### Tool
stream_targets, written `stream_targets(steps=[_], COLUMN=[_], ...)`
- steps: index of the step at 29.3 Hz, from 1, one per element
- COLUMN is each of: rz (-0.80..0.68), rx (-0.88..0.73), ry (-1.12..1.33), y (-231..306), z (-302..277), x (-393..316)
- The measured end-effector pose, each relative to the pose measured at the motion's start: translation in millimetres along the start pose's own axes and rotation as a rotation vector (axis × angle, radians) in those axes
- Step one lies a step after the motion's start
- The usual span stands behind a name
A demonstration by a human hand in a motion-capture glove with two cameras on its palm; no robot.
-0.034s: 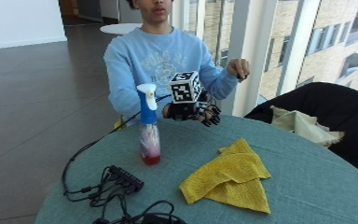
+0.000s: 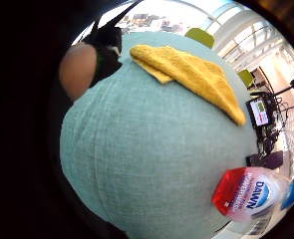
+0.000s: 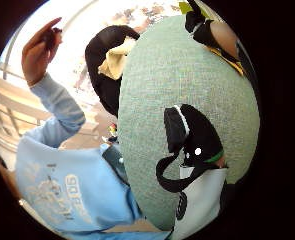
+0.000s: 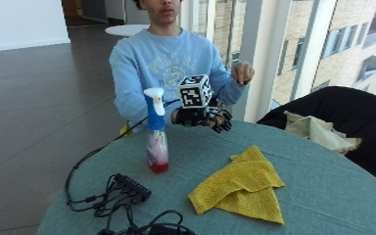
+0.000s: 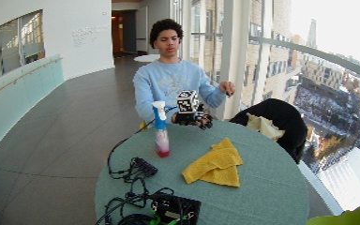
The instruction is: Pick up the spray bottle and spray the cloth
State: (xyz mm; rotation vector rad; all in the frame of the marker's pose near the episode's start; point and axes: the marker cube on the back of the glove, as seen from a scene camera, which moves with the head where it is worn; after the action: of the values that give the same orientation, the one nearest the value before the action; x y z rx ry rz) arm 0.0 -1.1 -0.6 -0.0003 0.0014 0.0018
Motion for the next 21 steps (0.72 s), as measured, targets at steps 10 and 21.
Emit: stream_targets(steps=[10,21], rz=[0.0,0.015], rx=[0.011,0.019], ry=[-0.013,-0.016], y=[-4.5,-5.4], z=[-5.3,-10.2], x=[-3.5,1.1])
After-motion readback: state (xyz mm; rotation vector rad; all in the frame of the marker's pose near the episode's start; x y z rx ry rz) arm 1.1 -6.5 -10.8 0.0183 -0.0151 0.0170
